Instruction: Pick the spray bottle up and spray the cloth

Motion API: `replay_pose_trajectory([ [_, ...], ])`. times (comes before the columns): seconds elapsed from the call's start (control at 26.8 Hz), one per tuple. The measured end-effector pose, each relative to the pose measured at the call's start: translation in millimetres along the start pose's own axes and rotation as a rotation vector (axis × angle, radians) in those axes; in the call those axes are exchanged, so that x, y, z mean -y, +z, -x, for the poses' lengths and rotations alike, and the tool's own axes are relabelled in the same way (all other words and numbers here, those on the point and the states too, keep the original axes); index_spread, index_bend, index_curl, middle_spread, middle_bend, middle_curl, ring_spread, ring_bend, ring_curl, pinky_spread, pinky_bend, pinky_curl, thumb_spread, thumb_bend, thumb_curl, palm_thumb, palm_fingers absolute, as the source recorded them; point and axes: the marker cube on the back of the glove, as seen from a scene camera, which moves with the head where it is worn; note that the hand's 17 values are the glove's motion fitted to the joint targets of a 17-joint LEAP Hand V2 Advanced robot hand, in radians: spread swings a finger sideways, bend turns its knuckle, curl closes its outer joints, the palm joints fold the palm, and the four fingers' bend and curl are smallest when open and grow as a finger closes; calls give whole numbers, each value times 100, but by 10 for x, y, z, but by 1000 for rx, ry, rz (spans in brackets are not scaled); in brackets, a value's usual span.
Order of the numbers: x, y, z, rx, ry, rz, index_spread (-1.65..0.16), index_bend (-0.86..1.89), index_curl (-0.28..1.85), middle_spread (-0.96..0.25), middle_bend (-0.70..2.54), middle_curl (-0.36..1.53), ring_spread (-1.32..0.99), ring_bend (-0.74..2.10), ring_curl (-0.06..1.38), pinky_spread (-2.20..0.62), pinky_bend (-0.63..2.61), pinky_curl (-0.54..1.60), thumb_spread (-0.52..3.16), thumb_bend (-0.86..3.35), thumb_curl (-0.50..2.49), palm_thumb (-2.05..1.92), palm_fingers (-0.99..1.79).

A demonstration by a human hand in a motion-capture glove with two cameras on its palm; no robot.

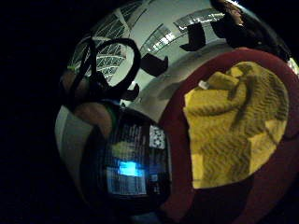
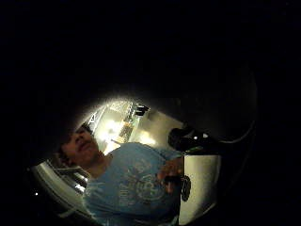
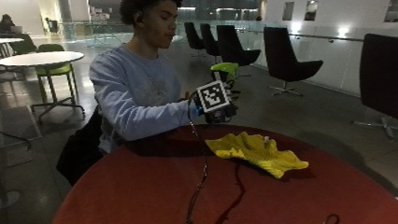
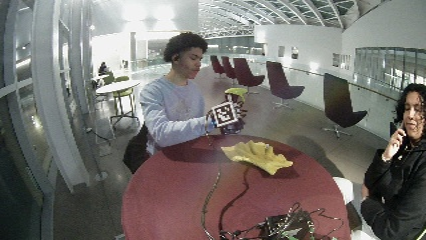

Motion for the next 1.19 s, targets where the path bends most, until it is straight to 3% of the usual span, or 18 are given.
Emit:
replay_pose_trajectory([
  [0.34, -207, 460, -330, 43, -9, 160, -23, 13, 38, -7, 32, 48, -4, 46, 40, 8, 30, 37, 77, -3, 68, 89, 111],
  [0.56, -38, 579, -521, -5, 0, 23, -23, 14, 39, -8, 32, 48, -4, 44, 40, 8, 28, 37, 83, -3, 66, 87, 111],
  [0.78, -195, 617, -566, 12, 5, 149, -23, 15, 39, -7, 32, 48, -4, 42, 40, 9, 27, 36, 90, -3, 64, 85, 112],
  [0.93, -167, 561, -604, 10, 16, 131, -23, 16, 40, -6, 32, 48, -4, 41, 40, 9, 25, 36, 96, -2, 61, 84, 112],
  [1.19, -395, 293, -556, -8, 39, 153, -26, 2, 35, -7, 22, 45, -4, 43, 42, 13, 32, 39, 106, -3, 55, 80, 83],
])
